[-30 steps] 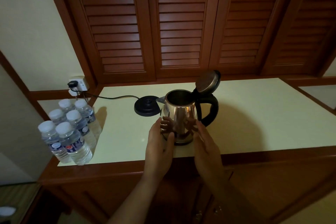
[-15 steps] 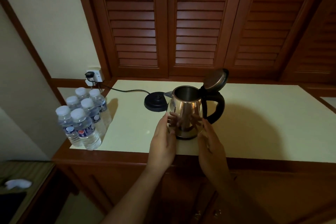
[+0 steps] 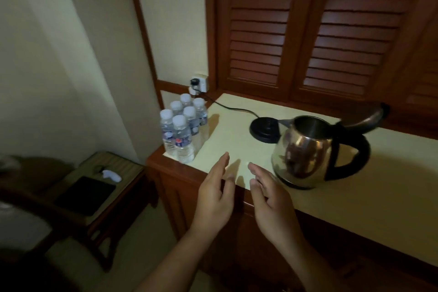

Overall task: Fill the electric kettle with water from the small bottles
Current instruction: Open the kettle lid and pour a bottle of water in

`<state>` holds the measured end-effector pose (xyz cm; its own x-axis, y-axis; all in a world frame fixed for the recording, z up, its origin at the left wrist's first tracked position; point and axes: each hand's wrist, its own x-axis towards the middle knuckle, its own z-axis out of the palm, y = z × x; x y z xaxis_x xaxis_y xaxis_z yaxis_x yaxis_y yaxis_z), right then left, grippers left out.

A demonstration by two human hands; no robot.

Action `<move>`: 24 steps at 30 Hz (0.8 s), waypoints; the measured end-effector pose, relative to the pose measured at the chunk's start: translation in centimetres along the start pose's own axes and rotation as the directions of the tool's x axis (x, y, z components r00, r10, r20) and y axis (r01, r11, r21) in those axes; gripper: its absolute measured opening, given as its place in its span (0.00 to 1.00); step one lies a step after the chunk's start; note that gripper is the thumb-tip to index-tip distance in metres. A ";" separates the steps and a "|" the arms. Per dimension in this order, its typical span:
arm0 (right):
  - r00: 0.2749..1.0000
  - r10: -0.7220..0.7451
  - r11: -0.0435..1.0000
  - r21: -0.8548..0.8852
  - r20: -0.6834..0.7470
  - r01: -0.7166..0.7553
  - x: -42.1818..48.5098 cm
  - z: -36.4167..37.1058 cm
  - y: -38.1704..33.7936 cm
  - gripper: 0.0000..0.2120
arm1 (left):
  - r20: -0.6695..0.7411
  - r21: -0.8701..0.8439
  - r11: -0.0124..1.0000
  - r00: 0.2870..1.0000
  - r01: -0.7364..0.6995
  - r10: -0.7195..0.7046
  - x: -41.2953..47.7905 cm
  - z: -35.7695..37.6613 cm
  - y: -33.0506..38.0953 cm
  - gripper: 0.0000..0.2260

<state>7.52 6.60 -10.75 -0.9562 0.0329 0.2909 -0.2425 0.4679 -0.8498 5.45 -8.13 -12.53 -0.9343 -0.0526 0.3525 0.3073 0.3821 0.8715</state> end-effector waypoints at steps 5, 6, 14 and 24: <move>0.973 -0.231 0.973 0.029 0.011 0.231 3.7 4.0 -4.5 0.15 | -0.190 0.010 1.000 0.982 0.024 -0.022 1.3 -5.9 -0.1 0.21; 0.970 -0.243 0.970 0.024 0.029 0.242 4.6 4.8 -5.4 0.14 | -0.224 0.005 1.000 0.974 0.026 -0.024 1.7 -7.1 -0.2 0.21; 0.969 -0.213 0.929 -0.282 0.122 0.239 13.8 11.5 -8.6 0.22 | -0.277 -0.037 0.999 0.961 0.022 -0.031 5.5 -13.1 -3.2 0.17; 0.974 -0.222 0.933 -0.300 -0.043 0.199 14.7 11.7 -8.2 0.14 | -0.155 0.018 1.000 0.988 -0.016 0.018 6.9 -13.7 -6.0 0.17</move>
<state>-6.49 -7.07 -4.64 -0.8706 -0.0338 0.4908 -0.3673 0.7083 -0.6028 -0.33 -23.45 -10.64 -0.8892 -0.1879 0.4171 0.3189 0.3992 0.8596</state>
